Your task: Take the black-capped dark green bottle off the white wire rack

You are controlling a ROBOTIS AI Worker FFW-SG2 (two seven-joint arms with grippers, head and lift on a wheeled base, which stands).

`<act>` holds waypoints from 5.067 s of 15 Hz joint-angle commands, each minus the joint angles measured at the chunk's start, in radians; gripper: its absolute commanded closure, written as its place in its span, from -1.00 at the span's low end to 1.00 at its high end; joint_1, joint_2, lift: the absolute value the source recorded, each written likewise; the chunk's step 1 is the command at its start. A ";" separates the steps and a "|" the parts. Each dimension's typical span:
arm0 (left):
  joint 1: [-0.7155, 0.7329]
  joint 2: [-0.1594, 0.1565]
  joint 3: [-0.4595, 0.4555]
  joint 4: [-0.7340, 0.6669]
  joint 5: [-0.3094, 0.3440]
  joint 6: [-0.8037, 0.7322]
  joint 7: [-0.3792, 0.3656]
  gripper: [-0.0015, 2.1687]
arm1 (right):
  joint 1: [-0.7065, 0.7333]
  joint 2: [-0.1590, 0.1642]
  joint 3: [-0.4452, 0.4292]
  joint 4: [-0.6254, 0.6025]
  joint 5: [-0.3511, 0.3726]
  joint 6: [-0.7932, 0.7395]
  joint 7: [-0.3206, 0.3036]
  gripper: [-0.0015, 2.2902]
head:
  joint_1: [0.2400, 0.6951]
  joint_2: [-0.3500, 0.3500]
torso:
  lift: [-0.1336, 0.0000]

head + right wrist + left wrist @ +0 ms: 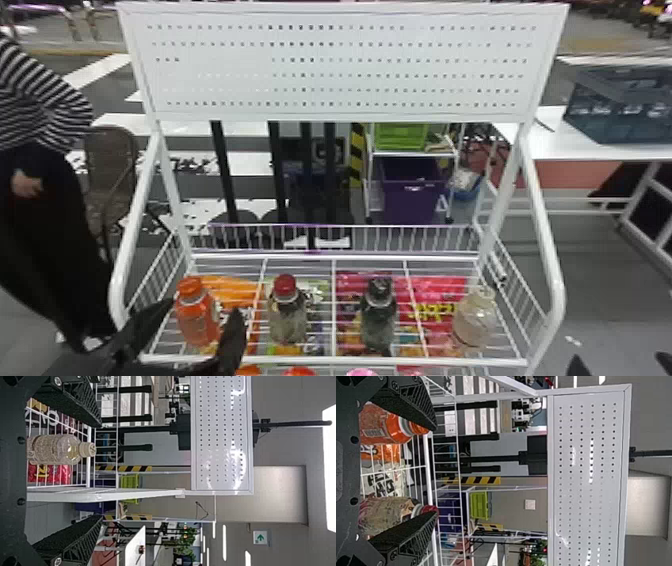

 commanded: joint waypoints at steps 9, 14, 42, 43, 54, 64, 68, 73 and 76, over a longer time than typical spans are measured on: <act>0.006 0.000 -0.001 -0.008 -0.002 -0.003 0.000 -0.87 | 0.005 0.000 0.000 -0.009 0.000 0.039 0.001 -0.93 | 0.14 0.00 | 1.00; 0.003 0.000 -0.002 -0.005 -0.003 -0.003 0.000 -0.87 | -0.047 0.000 0.050 0.127 0.021 -0.004 0.001 -0.92 | 0.14 0.00 | 1.00; -0.008 0.015 -0.001 0.009 -0.003 0.049 -0.001 -0.87 | -0.894 0.028 0.503 1.029 0.094 0.027 -0.033 -0.57 | 0.14 0.00 | 1.00; -0.008 0.015 -0.001 0.010 -0.003 0.049 -0.001 -0.87 | -0.894 0.028 0.506 1.019 0.094 0.054 -0.035 -0.35 | 0.14 0.00 | 1.00; -0.008 0.009 -0.008 0.013 -0.012 0.034 0.000 -0.87 | -0.599 -0.081 0.426 0.494 0.107 0.257 -0.091 0.22 | 0.14 0.00 | 1.00; -0.025 0.006 -0.022 0.039 -0.012 0.012 0.002 -0.87 | -0.124 -0.083 0.138 0.158 0.044 -0.041 -0.068 0.22 | 0.14 0.00 | 1.00; -0.028 0.006 -0.022 0.044 -0.011 0.003 0.003 -0.87 | -0.055 -0.040 0.034 0.129 -0.005 -0.096 -0.029 0.22 | 0.14 0.00 | 1.00; -0.023 0.005 -0.021 0.035 -0.009 0.003 0.005 -0.87 | -0.053 -0.021 0.012 0.117 -0.008 -0.087 -0.001 0.22 | 0.14 0.00 | 1.00; -0.020 0.006 -0.019 0.027 -0.009 0.003 0.003 -0.87 | -0.056 -0.021 0.017 0.112 -0.006 -0.075 -0.001 0.22 | 0.14 0.00 | 1.00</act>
